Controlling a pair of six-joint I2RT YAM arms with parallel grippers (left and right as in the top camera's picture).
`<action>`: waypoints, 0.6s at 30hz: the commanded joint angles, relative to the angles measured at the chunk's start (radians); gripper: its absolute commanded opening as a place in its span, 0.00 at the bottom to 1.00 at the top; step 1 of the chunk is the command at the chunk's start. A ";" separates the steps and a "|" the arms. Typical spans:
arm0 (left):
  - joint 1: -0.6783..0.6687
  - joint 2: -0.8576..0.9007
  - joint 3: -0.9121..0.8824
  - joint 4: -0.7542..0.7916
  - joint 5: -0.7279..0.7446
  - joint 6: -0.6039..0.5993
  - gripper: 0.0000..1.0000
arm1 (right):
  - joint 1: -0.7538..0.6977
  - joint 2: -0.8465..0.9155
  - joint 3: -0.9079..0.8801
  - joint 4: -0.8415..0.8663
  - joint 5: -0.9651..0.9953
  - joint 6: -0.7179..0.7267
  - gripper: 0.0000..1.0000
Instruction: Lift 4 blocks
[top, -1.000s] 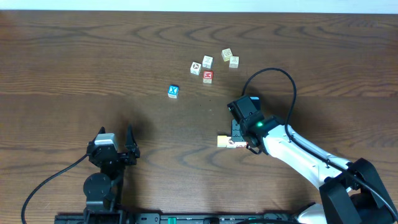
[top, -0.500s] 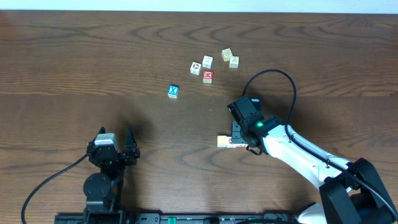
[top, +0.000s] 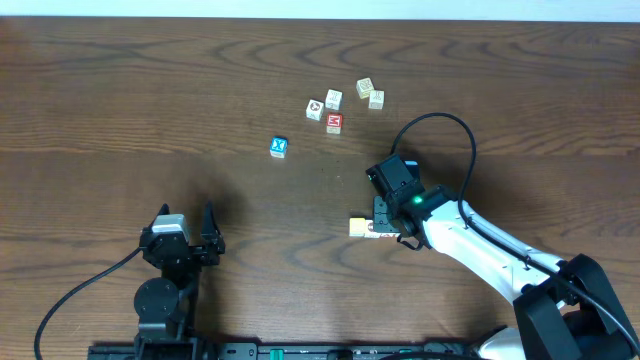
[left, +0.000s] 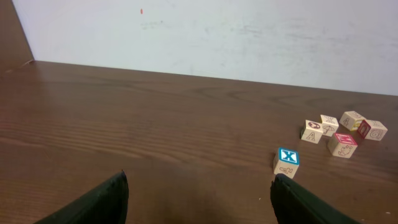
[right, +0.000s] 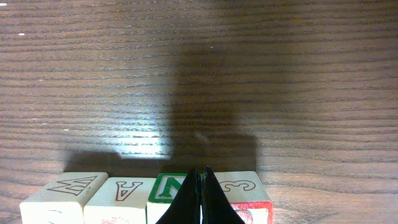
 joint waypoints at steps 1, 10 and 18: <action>-0.003 0.005 -0.016 -0.044 -0.019 -0.013 0.74 | -0.003 0.008 0.005 0.000 0.002 0.017 0.01; -0.003 0.005 -0.016 -0.044 -0.019 -0.013 0.74 | -0.003 0.008 0.005 0.069 -0.002 -0.018 0.01; -0.003 0.005 -0.016 -0.044 -0.019 -0.013 0.73 | -0.002 0.008 0.005 0.060 -0.049 -0.018 0.01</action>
